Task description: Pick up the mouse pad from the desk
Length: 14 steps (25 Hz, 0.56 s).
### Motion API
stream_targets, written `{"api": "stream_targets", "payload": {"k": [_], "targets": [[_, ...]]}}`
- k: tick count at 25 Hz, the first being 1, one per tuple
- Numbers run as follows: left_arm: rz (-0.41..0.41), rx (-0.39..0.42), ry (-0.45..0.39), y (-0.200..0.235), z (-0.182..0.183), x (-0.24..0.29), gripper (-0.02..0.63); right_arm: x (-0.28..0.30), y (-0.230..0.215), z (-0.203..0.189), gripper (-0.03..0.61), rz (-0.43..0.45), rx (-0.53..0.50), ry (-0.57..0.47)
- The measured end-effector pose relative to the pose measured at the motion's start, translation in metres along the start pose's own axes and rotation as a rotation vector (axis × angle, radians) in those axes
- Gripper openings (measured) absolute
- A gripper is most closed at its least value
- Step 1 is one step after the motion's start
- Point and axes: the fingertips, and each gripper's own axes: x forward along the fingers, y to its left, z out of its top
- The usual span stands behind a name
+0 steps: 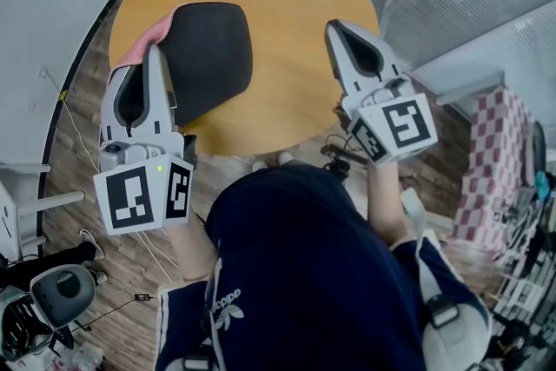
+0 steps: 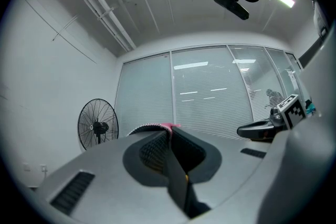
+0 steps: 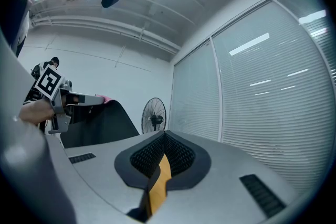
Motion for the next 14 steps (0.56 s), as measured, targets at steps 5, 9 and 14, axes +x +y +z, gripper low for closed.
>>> {"api": "stream_targets", "payload": {"k": [5, 9, 14], "targets": [[0.002, 0.004, -0.003, 0.0008, 0.0034, -0.0007, 0.018, 0.0005, 0.0013, 0.0019, 0.002, 0.003, -0.005, 0.002], [0.001, 0.009, -0.002, -0.0006, 0.0045, 0.0007, 0.018, 0.0010, -0.0005, 0.0029, 0.002, 0.003, -0.005, 0.001], [0.003, 0.010, 0.000, 0.0010, 0.0037, 0.0057, 0.018, 0.0052, -0.0042, 0.0021, 0.002, 0.001, -0.005, 0.002]]}}
